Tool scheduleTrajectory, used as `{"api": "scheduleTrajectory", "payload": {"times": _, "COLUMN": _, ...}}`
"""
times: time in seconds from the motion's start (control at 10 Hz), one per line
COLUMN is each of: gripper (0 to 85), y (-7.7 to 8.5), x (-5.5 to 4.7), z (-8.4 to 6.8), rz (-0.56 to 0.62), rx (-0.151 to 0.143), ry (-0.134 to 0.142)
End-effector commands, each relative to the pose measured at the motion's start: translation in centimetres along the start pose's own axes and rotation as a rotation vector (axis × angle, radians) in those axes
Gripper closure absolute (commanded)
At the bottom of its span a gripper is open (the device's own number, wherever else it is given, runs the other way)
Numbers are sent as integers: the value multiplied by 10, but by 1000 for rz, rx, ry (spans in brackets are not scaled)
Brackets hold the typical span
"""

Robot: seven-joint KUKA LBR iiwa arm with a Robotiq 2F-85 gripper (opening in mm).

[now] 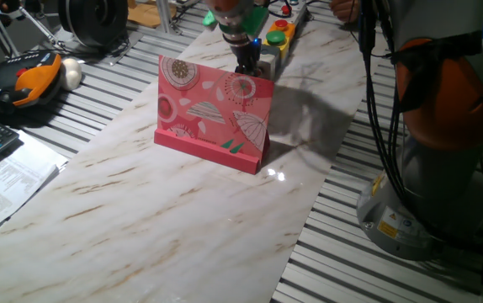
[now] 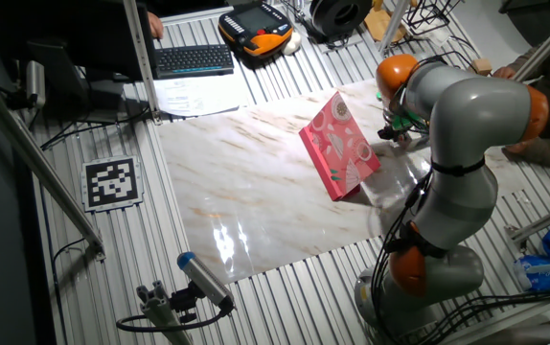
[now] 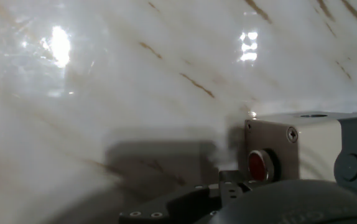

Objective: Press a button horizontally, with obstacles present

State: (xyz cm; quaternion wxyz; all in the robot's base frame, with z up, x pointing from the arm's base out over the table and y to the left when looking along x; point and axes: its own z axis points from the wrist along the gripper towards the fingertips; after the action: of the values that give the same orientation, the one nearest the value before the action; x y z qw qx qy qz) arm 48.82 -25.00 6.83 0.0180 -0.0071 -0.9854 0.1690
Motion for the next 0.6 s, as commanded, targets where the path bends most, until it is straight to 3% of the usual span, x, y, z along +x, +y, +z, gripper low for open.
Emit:
{"api": "scheduleTrajectory", "payload": {"times": 0.0, "gripper": 850, "y": -1, "x": 0, "z": 2, "rz": -1, "rx": 16, "ry": -2}}
{"api": "scheduleTrajectory", "payload": {"times": 0.2, "gripper": 850, "y": -1, "x": 0, "z": 3, "rz": -22, "rx": 79, "ry": -5}}
{"api": "scheduleTrajectory", "payload": {"times": 0.5, "gripper": 850, "y": -5, "x": 0, "z": 8, "rz": -28, "rx": 85, "ry": -17}}
